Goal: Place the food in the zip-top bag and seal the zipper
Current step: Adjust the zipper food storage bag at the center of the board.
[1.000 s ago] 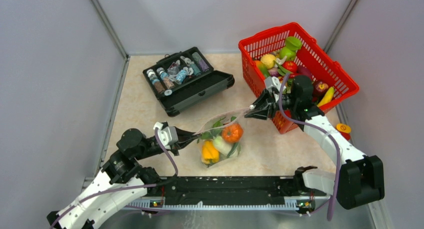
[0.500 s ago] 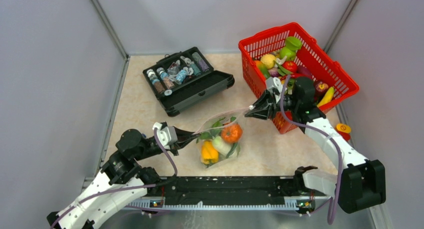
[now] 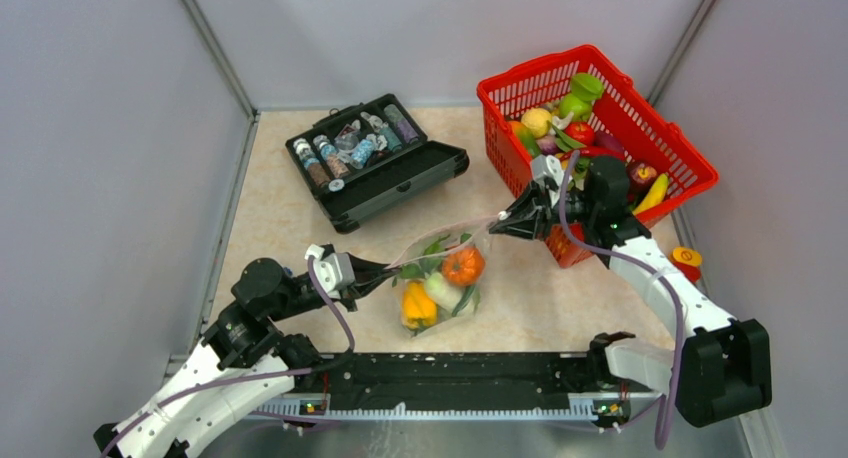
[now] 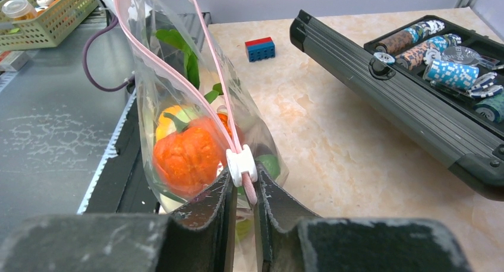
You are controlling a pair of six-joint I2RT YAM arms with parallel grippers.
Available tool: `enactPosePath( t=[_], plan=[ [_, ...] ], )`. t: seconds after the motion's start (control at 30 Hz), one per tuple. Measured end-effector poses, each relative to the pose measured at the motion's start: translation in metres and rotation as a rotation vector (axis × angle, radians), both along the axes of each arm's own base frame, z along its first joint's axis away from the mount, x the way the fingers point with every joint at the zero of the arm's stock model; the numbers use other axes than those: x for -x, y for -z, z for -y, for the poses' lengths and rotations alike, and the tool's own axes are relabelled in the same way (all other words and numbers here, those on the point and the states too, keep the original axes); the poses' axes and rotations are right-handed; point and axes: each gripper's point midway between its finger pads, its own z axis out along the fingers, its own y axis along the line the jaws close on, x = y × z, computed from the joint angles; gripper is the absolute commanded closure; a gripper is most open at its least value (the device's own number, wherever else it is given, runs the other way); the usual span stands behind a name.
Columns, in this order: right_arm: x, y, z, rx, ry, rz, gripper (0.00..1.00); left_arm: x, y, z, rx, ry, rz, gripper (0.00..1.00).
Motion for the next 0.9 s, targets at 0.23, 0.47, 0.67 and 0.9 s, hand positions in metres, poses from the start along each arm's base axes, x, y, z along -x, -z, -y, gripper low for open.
enactPosePath(
  t=[0.23,0.47,0.67,0.9],
  plan=[
    [-0.002,0.002,0.000,0.003,0.017,-0.009,1.00,0.000,-0.001,-0.001,0.005,-0.006,0.004,1.00],
    [-0.005,0.006,0.000,0.005,0.048,-0.024,1.00,-0.001,-0.004,-0.005,0.016,-0.029,0.014,1.00],
    [-0.005,-0.002,0.002,-0.004,0.105,-0.062,1.00,-0.010,-0.006,-0.009,0.029,-0.085,0.001,0.17],
    [0.003,-0.021,0.013,-0.032,0.252,-0.097,1.00,-0.023,-0.012,-0.016,0.053,-0.177,-0.036,0.01]
  ],
)
